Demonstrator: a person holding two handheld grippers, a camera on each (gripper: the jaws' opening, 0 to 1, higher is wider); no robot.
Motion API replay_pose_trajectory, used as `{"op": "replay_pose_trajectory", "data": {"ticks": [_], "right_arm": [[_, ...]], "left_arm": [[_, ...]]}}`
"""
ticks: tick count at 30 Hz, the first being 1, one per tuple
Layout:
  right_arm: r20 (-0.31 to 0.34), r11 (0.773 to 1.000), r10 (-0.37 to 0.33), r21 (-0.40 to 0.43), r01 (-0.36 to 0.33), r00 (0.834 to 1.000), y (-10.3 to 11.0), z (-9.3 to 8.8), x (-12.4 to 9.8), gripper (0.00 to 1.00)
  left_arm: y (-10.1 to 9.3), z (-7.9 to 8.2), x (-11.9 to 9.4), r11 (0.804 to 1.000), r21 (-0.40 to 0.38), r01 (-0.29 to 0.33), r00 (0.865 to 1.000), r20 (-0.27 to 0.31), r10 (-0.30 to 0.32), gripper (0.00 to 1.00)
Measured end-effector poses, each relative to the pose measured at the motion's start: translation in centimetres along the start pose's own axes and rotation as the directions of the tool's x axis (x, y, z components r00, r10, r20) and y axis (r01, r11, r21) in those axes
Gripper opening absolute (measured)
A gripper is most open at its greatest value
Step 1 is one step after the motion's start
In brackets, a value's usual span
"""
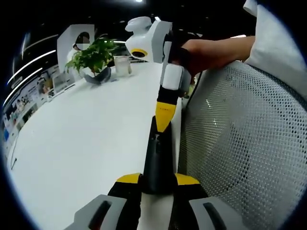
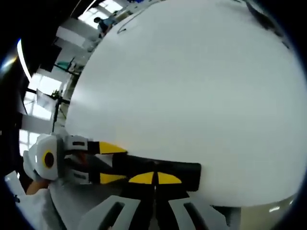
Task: Press the specified remote control buttons in sequence, fully releasing each button before pressing the next.
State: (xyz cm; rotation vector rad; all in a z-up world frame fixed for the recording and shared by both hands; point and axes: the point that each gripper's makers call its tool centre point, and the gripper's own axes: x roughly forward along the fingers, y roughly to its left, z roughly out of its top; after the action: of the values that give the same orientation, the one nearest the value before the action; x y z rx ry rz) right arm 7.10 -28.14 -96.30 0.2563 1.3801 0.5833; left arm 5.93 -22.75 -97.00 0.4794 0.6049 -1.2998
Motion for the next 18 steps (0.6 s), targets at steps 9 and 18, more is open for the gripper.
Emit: {"op": "replay_pose_trajectory", "data": {"ticks": [9,18], "right_arm": [[0.001,1.000,0.009,0.017,-0.009,1.000,-0.20,0.02,0.01,0.00],[0.009,1.000,0.004,0.015,-0.005,1.000,-0.25,0.02,0.03,0.00]], "left_arm": [[0.00,0.01,0.00,1.000,0.000,0.000,1.000,0.002,0.000,0.25],[0.01,0.02,0.02,1.000,-0.002,0.000,1.000,0.005,0.000,0.25]]}}
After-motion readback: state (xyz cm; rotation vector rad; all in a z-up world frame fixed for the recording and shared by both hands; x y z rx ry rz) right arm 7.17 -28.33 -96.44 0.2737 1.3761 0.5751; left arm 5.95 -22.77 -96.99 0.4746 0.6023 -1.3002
